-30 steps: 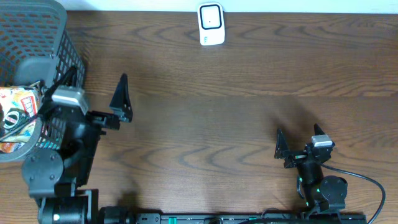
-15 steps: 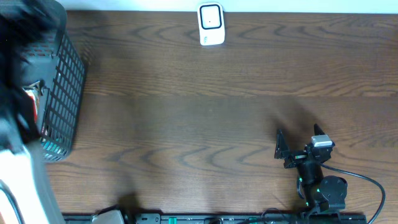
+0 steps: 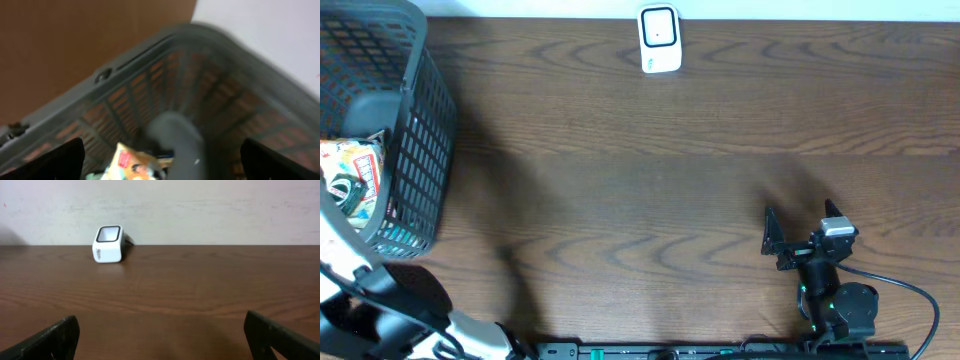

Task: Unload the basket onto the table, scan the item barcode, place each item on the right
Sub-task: 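Move the left gripper up and into the grey basket, then grasp the yellow-orange snack packet in the basket with the left gripper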

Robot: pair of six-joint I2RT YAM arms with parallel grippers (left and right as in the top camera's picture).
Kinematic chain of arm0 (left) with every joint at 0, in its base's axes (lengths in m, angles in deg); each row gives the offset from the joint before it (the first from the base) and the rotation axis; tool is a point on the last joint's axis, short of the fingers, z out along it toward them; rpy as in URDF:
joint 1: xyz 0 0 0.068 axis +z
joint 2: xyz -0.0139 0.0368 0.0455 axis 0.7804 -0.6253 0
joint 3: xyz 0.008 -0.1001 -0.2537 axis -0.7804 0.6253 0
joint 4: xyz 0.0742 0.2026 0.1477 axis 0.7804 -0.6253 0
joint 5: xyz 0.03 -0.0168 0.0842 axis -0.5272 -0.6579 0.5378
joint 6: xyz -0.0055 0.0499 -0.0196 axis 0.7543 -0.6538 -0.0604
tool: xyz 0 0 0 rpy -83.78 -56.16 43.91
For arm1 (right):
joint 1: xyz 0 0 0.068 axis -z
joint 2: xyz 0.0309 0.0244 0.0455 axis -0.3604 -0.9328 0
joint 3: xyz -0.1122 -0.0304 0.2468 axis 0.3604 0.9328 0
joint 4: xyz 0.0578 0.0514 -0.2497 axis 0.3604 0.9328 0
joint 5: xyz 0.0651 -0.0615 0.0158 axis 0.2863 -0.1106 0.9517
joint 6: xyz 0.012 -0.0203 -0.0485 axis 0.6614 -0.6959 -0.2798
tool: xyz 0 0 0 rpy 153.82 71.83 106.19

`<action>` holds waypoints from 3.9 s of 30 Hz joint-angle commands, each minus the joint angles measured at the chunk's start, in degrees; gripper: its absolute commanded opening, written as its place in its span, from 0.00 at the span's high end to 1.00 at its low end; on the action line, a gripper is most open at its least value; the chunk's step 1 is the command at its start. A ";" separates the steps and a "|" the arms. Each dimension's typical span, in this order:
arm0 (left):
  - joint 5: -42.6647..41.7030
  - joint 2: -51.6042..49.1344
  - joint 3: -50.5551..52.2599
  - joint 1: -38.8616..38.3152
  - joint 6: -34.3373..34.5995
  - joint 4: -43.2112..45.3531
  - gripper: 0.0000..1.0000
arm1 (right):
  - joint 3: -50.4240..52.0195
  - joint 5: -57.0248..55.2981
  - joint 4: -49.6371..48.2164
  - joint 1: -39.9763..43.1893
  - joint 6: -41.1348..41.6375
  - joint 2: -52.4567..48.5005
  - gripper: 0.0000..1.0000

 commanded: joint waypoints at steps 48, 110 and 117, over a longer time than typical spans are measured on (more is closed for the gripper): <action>20.83 -22.77 9.97 -5.51 -9.35 -6.64 0.05 | 0.04 0.20 0.24 0.35 0.11 0.31 0.01; -0.02 12.72 10.14 -4.96 0.57 9.70 0.93 | 0.04 0.20 0.24 0.35 0.11 0.31 0.01; -0.04 19.91 10.14 -4.96 0.90 10.21 0.93 | 0.04 0.20 0.24 0.35 0.11 0.31 0.01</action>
